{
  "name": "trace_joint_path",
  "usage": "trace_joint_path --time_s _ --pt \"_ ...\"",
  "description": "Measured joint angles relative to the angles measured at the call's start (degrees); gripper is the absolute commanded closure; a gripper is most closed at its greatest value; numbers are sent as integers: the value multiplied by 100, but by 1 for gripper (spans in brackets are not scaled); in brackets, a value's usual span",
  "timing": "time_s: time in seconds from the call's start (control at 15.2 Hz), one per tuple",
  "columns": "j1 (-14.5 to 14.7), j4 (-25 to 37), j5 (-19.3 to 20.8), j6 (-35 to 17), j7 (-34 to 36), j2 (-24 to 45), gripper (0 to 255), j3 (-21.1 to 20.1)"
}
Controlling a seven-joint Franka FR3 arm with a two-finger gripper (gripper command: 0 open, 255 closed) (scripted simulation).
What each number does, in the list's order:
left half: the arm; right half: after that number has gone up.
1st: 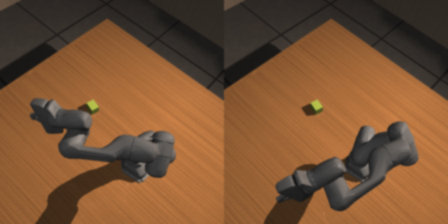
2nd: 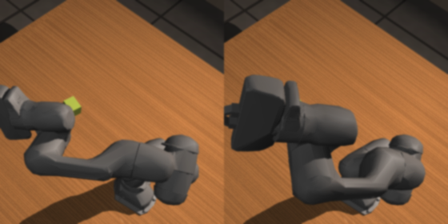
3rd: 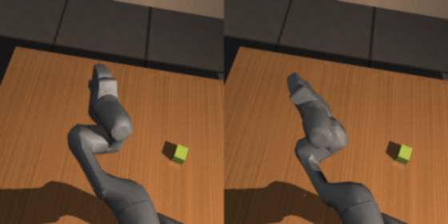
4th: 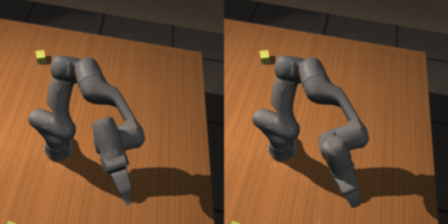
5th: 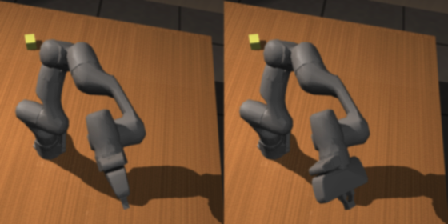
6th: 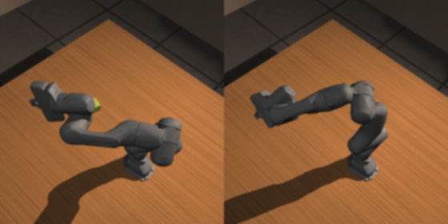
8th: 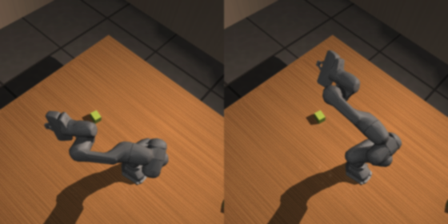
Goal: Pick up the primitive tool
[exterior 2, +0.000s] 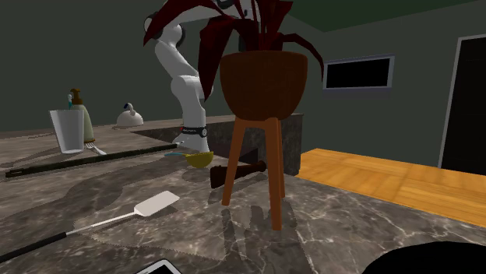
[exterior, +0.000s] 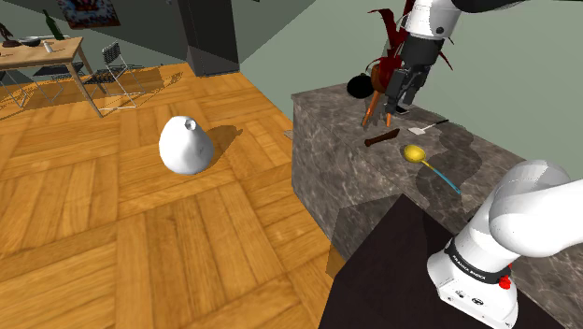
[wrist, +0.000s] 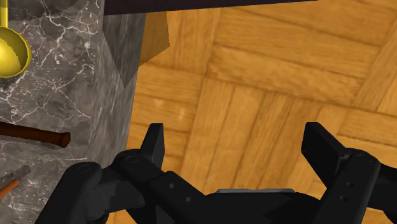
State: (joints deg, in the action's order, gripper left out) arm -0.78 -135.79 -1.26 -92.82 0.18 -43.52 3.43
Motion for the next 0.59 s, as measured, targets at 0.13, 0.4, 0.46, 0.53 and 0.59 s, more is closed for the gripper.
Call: trace_joint_path --time_s 0.13,0.4,0.46,0.53,0.59 --pt "6 -85 43 -44 -96 -37 0 38" --pt "-7 -484 462 -311 -951 -151 0 455" --pt "-12 -571 585 -411 -1195 -138 0 582" --pt "-12 -684 705 -566 -1430 -95 0 705" --pt "-13 -793 824 -721 -1663 -56 0 828"
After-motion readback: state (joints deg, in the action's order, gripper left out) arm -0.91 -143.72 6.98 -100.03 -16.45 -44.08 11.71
